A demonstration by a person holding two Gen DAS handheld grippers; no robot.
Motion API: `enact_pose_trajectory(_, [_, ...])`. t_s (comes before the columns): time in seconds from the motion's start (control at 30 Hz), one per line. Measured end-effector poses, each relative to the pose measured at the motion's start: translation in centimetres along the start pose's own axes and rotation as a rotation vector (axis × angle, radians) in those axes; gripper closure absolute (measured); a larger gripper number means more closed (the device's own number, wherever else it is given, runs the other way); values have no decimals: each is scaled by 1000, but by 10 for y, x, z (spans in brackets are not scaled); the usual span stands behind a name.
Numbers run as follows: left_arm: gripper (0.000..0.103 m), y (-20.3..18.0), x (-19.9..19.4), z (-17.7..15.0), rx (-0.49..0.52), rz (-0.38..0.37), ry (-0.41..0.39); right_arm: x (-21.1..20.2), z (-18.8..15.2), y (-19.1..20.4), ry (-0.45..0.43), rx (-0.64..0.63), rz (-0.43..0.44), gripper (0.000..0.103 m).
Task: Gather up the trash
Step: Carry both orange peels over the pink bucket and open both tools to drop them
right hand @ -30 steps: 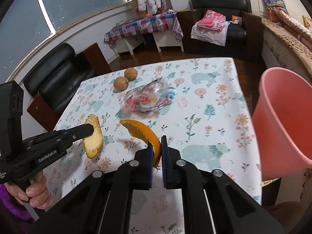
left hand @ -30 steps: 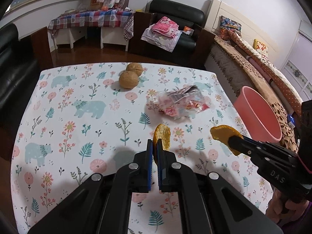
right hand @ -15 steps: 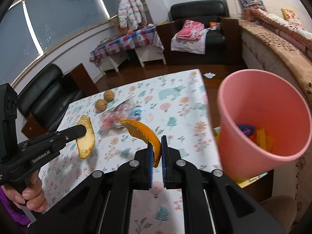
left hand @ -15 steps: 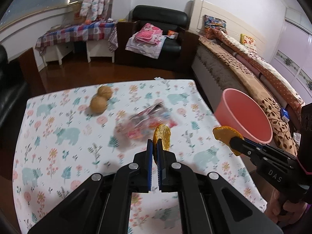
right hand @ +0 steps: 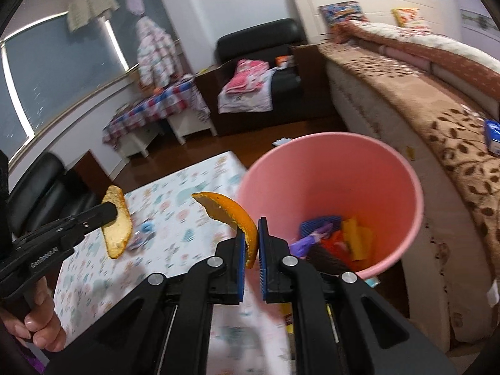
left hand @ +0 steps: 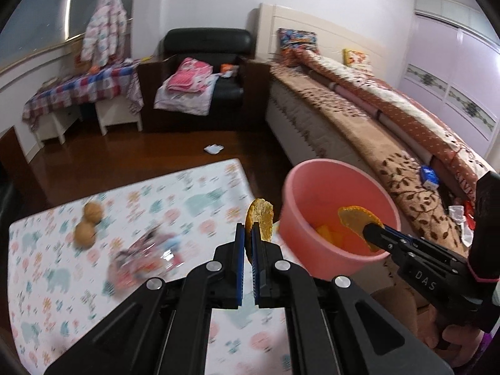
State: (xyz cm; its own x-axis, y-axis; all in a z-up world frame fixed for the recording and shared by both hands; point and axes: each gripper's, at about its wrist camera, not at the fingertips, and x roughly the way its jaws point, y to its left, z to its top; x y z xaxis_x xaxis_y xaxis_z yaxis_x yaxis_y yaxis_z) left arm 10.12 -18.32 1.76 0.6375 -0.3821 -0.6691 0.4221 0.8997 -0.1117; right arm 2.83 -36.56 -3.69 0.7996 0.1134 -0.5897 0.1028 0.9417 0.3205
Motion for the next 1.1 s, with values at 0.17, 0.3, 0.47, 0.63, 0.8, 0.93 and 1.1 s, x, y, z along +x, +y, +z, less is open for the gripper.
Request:
enact_pose_trajectory(0.17, [100,-31,11,16,46,-58,-14,-3,6,-29,-28,48,-50,95])
enact_pose_trajectory(0.3, [100,-51,21,24,67,-95,-12,-3,8,-42,-38,59,-80,95])
enact_pose_trajectory(0.47, [99,-69,43,30,66,-142,18,-2,7,-52,-42,57,-126,95])
enact_pose_trajectory(0.63, [99,-77,71,28,49,-178,76,2,6,-62,-35,65,-163,95])
enact_pose_trajectory(0.8, [99,-81,90,27,56,-174,99,11,5,-69,-20,73,-183,95])
enact_pose_trajectory(0.93, [99,-80,99,29,40,-183,107,18,3,-72,-7,75,-194,95])
enact_pose_trajectory(1.1, [85,-81,104,28,43,-197,111,22,3,-73,-1,78,-204,95])
